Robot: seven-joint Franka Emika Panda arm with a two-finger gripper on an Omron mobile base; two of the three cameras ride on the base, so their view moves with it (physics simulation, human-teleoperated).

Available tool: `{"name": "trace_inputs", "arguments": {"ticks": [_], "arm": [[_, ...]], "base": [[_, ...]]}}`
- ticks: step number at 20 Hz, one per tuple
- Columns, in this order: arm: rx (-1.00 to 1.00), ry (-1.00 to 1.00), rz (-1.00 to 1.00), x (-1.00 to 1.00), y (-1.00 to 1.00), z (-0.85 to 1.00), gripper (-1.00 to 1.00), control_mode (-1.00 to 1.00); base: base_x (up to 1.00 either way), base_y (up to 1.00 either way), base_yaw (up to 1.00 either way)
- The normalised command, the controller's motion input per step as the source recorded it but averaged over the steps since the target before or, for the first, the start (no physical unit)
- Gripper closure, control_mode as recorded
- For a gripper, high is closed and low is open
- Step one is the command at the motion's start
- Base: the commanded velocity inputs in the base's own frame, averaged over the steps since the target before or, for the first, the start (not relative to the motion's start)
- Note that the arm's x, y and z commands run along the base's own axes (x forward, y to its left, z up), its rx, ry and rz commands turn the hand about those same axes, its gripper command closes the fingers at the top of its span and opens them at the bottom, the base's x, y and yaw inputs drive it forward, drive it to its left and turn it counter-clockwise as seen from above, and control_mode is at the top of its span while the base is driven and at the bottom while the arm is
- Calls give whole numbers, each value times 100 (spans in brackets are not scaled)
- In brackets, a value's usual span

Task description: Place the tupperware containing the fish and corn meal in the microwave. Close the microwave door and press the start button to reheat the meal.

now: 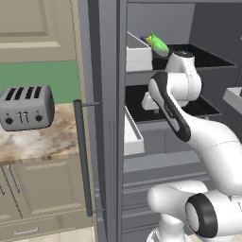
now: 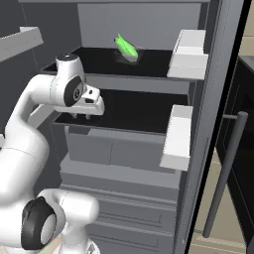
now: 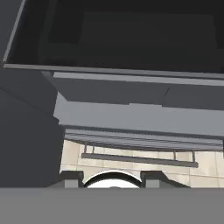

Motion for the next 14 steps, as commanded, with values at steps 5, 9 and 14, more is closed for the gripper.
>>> {"name": "trace_inputs", "arguments": {"ticks": [5,9,14], "arm": [[0,-23,0,-17,0,11,-100,-100],[0,-27,0,-14,-11,23,-100,-100],[0,-29,0,-4,-15,25,-100,-100]], "base": [[0,0,0],[0,0,0],[0,0,0]]}}
